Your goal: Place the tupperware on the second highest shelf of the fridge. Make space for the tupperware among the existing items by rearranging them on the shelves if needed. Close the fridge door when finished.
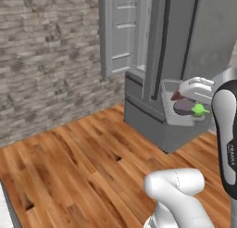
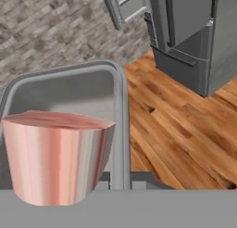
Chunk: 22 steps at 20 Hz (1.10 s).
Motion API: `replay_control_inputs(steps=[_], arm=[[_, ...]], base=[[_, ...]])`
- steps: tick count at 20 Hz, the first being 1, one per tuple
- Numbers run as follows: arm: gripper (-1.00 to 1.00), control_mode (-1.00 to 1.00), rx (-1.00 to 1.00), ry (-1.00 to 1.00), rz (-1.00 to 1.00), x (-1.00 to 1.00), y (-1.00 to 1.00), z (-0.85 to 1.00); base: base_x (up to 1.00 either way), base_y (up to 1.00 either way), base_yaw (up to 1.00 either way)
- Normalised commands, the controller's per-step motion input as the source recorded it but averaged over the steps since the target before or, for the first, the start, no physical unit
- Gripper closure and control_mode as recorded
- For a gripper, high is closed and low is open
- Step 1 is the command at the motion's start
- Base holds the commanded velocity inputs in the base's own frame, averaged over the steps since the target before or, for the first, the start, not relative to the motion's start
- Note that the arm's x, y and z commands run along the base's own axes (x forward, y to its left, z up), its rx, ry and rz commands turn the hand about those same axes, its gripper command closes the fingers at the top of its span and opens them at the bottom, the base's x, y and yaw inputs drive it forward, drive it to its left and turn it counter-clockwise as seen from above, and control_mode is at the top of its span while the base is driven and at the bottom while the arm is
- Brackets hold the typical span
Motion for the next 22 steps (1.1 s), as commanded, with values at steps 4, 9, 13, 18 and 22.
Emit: replay_control_inputs(steps=[4, 9, 13, 18, 22], arm=[[1.0, 1.0, 0.0, 0.0, 0.0, 0.0, 0.0, 0.0], [1.0, 1.0, 0.0, 0.0, 0.0, 0.0, 0.0, 0.0], [1.0, 1.0, 0.0, 0.0, 0.0, 0.0, 0.0, 0.0], [1.0, 1.0, 0.0, 0.0, 0.0, 0.0, 0.0, 0.0], [1.0, 1.0, 0.0, 0.0, 0.0, 0.0, 0.0, 0.0]], base=[[1.0, 0.14, 0.0], [1.0, 0.12, -0.21], [0.96, 0.2, -0.45], [0.93, 0.36, -0.51], [0.86, 0.5, -0.53]])
